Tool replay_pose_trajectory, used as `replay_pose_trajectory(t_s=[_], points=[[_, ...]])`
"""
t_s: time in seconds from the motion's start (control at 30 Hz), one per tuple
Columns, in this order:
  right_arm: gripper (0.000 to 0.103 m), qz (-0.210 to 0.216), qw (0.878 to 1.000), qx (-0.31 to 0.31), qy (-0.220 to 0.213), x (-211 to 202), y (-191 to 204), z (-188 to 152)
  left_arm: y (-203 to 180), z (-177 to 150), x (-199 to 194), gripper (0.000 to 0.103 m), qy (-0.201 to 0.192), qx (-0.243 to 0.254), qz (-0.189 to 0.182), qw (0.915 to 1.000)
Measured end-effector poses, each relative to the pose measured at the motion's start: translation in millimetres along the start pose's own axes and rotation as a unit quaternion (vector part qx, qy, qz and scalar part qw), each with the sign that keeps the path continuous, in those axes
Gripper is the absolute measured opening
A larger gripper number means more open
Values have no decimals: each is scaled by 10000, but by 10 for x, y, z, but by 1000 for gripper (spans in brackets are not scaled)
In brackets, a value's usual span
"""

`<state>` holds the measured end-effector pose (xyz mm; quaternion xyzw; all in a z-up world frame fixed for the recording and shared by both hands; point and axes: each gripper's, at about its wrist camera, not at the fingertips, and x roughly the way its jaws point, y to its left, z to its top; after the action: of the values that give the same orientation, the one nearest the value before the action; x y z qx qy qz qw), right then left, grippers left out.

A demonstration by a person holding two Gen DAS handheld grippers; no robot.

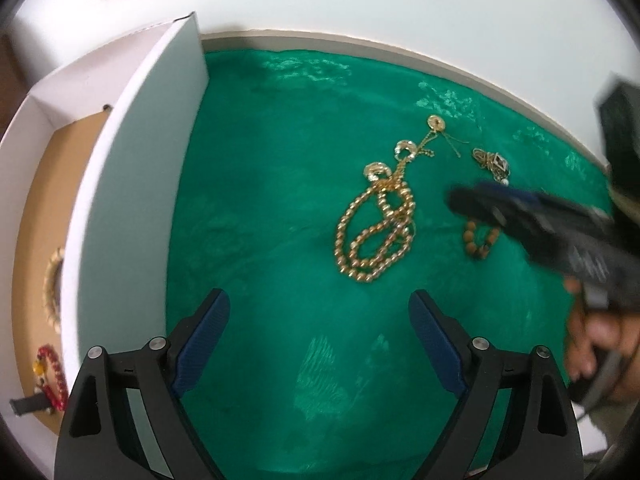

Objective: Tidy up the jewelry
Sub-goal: 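Reach and grasp the gold bead necklace with the right tool, then lift the gold bead necklace with the right tool while the left tool grasps the gold drop earrings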

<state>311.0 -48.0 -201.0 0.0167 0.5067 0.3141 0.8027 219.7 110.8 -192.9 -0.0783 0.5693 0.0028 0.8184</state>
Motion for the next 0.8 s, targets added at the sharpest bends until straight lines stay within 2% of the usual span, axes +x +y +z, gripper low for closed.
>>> replay_pose_trajectory(t_s=[0.1, 0.23, 0.27, 0.3, 0.37, 0.4, 0.47, 0.63, 0.7, 0.73, 0.77, 0.8], points=[[52, 36, 9998, -173, 63, 210, 112, 167, 76, -74, -22, 92, 34, -122, -15, 9999], [49, -286, 9980, -276, 495, 613, 215, 296, 168, -175, -31, 92, 123, -272, -51, 9995], [48, -479, 9967, -350, 558, 681, 233, 314, 192, -200, -36, 92, 134, -297, -30, 9995], [47, -752, 9954, -387, 447, 671, 224, 344, 214, -221, -48, 90, 134, -313, -32, 9994], [47, -779, 9968, 15, 177, 563, 72, 390, 235, -263, -75, 89, 151, -339, -106, 9993], [47, -738, 9964, 385, 168, 527, -77, 416, 241, -286, -100, 89, 142, -363, -132, 9992], [47, -608, 9958, 648, 234, 543, -246, 443, 235, -301, -125, 89, 123, -357, -146, 9992], [47, -841, 9953, 264, 405, 740, -173, 445, 166, -297, -138, 89, 115, -272, -207, 9994], [46, -1111, 9934, -5, 288, 789, -78, 424, 160, -289, -125, 89, 132, -268, -198, 9994], [38, -1280, 9914, -145, 214, 810, -40, 427, 162, -292, -127, 89, 141, -276, -195, 9993], [21, -1357, 9903, -221, 174, 823, -18, 418, 167, -299, -130, 89, 148, -282, -197, 9993], [20, -1312, 9910, -210, 159, 822, -26, 420, 171, -304, -134, 89, 152, -288, -197, 9993]])
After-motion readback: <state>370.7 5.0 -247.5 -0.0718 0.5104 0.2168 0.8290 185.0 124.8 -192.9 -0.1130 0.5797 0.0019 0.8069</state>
